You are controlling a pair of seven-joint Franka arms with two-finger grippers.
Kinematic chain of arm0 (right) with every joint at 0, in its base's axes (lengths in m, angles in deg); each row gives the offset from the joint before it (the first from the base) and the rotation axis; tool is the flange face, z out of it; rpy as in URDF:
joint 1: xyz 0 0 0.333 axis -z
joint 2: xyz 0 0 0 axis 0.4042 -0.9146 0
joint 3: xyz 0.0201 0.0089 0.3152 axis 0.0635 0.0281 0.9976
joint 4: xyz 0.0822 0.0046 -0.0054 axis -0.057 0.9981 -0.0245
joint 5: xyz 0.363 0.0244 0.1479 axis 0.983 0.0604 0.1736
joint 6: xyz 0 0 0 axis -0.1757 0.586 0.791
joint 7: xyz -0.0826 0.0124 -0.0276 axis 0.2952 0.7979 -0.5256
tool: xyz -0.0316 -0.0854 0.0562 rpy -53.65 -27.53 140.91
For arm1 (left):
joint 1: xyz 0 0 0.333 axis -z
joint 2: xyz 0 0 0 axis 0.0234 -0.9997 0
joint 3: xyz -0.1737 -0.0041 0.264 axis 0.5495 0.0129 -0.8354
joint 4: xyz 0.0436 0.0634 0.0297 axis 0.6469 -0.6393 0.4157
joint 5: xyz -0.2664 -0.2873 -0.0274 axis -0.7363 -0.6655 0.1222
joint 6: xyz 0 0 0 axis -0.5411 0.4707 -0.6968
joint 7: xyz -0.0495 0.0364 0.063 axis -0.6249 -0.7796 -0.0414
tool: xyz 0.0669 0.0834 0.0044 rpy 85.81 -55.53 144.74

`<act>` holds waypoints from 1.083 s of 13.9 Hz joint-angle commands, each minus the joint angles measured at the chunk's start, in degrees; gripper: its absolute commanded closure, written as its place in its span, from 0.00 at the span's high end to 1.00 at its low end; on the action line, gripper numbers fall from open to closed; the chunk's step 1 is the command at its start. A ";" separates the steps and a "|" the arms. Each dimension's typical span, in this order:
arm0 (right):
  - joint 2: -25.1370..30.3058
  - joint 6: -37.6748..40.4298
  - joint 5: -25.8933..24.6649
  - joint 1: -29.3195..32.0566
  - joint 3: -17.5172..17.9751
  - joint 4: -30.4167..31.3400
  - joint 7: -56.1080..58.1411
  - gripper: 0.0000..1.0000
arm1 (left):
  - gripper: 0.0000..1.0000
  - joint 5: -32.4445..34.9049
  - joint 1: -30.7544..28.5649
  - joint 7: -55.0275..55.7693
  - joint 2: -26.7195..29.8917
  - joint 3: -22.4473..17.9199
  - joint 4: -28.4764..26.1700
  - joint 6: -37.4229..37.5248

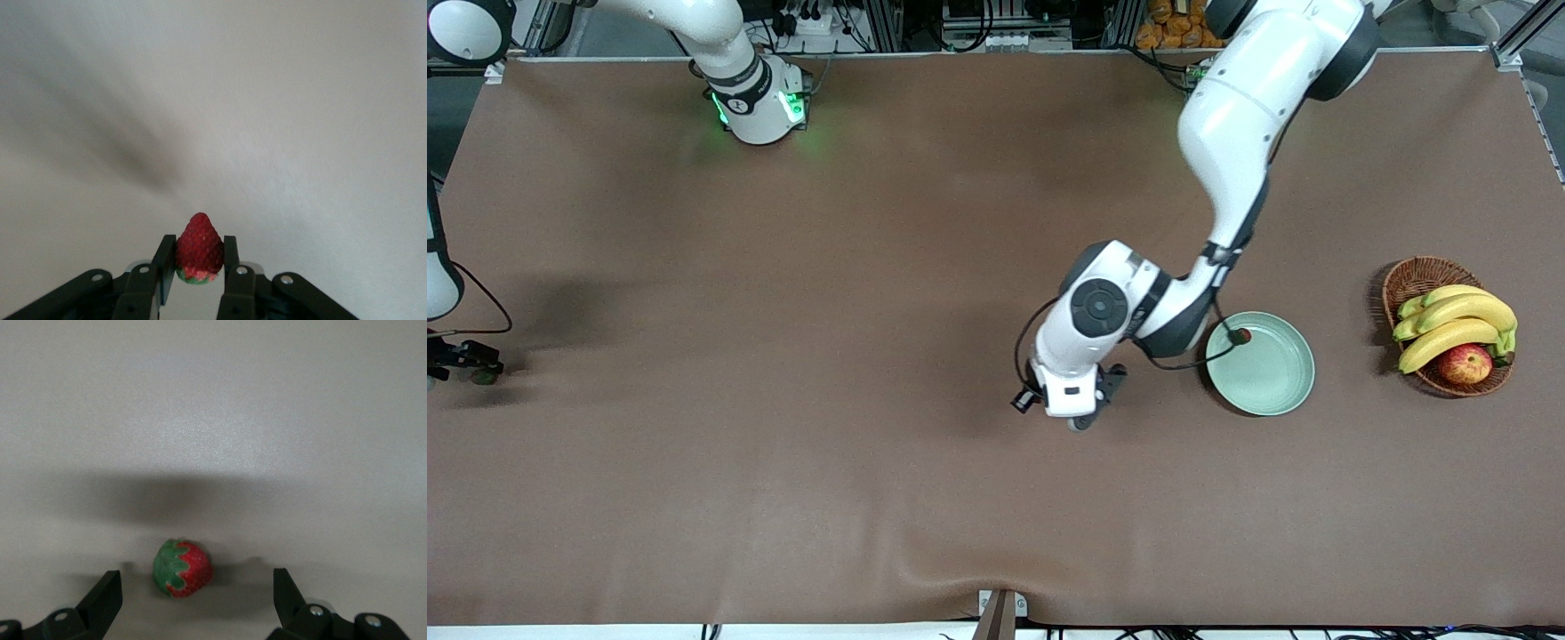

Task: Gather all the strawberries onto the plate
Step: 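Drop the strawberry onto the plate while the right gripper grasps the third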

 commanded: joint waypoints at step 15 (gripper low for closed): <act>-0.43 1.79 -0.53 -0.67 0.64 -1.51 -3.64 0.00 | 0.00 4.77 -35.40 -66.86 19.43 3.95 -31.98 9.02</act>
